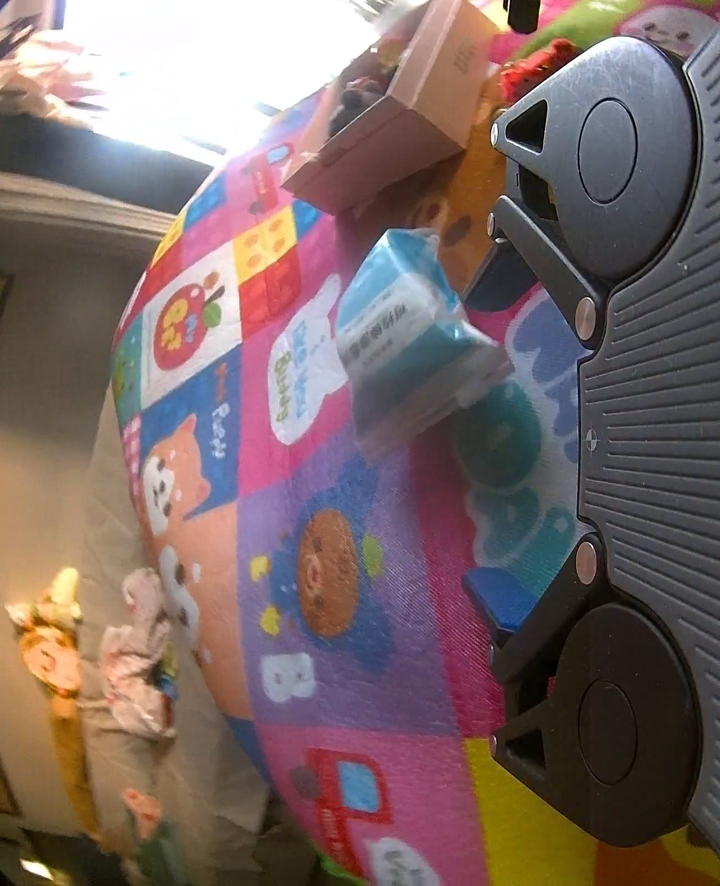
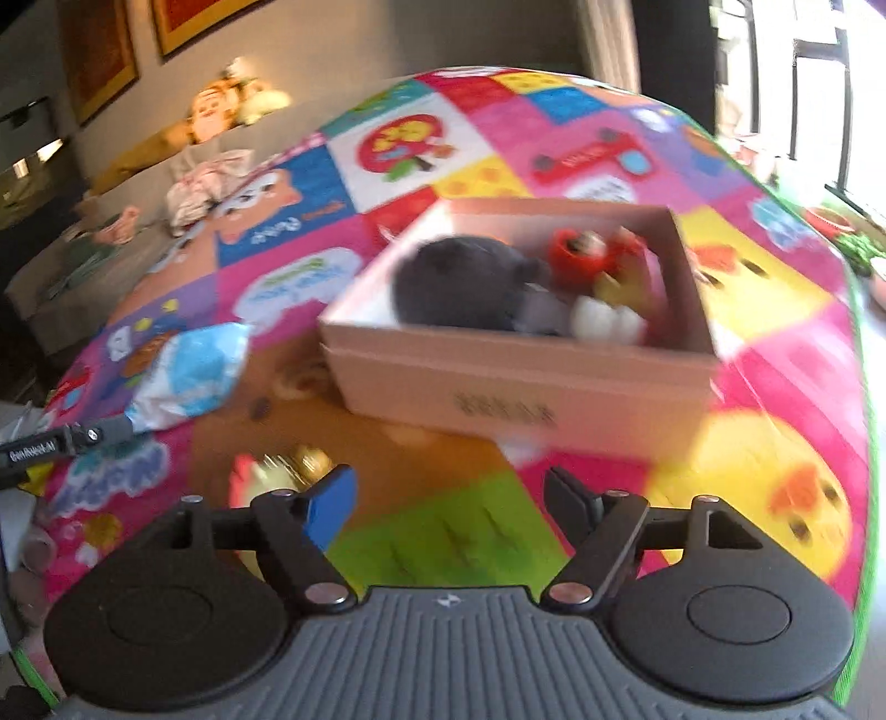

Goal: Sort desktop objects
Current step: 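Carry the yellow keychain into the box with the right tool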

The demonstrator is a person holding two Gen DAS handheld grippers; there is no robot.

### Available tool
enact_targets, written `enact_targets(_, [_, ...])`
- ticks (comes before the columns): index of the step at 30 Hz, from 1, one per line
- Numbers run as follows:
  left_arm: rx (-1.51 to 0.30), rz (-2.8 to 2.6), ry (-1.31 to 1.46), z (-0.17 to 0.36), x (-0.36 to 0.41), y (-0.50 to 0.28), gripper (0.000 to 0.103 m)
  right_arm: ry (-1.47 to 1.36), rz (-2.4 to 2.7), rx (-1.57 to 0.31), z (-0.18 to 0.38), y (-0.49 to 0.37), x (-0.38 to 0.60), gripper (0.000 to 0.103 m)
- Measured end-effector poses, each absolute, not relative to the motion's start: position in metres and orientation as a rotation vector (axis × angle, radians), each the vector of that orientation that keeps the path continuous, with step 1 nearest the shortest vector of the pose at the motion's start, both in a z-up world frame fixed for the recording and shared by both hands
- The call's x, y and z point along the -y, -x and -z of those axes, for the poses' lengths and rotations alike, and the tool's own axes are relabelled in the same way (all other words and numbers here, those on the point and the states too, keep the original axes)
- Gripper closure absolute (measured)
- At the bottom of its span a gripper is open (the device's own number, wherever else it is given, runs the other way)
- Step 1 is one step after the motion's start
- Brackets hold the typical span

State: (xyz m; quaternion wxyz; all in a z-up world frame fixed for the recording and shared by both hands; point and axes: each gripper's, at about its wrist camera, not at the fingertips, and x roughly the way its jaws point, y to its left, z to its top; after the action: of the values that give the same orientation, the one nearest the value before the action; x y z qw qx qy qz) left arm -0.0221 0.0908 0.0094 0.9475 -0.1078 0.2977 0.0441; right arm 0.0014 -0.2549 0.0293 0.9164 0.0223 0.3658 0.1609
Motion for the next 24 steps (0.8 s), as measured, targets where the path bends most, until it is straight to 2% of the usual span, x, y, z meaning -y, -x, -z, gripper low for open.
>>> enact_targets(10, [-0.561,0.019,0.066,-0.033,-0.035,0.019,0.002,0.07,-0.537,-0.614,-0.033,0.044,0.232,0.029])
enact_targets(13, [-0.572,0.012,0.039,-0.034,-0.032,0.013,0.002,0.114,-0.57,-0.647,-0.025,0.035,0.21,0.044])
enact_targets(16, [-0.572,0.006,0.005,-0.034,-0.036,0.009,0.001,0.144,-0.401,-0.623,-0.021,0.026,0.209,0.044])
enact_targets(19, [-0.592,-0.009,-0.016,-0.03,-0.045,0.0,0.001,0.046,-0.259,-0.654,-0.018,0.013,0.234,0.044])
enact_targets(24, [-0.653,-0.011,0.059,-0.019,-0.057,-0.022,0.001,-0.127,-0.26,-0.703,-0.01,0.02,0.27,0.027])
